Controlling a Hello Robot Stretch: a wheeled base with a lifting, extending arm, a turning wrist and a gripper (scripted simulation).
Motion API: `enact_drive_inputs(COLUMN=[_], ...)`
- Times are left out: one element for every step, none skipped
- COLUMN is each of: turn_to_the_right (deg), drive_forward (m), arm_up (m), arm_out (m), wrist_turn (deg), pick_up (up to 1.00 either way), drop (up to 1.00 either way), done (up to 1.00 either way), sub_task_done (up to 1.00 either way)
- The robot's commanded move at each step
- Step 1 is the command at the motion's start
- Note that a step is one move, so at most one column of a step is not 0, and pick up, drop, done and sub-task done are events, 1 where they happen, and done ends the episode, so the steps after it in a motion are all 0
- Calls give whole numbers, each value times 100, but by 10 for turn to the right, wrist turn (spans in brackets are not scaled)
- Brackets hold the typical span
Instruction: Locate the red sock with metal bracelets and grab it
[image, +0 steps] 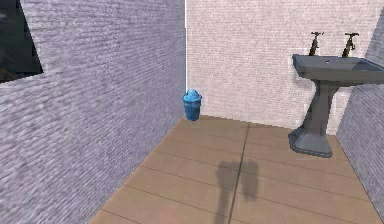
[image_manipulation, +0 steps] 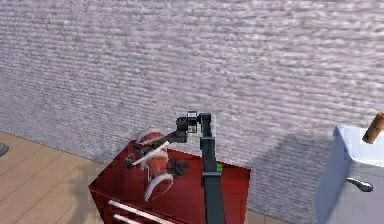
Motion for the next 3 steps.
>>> enact_drive_inputs(turn_to_the_right=[0,0,0], drive_forward=[0,0,0], arm_up=[0,-30,0], arm_out=[0,0,0], wrist_turn=[240,0,0], pick_up=[0,0,100], drop=[0,0,0], done=[0,0,0], sub_task_done=[0,0,0])
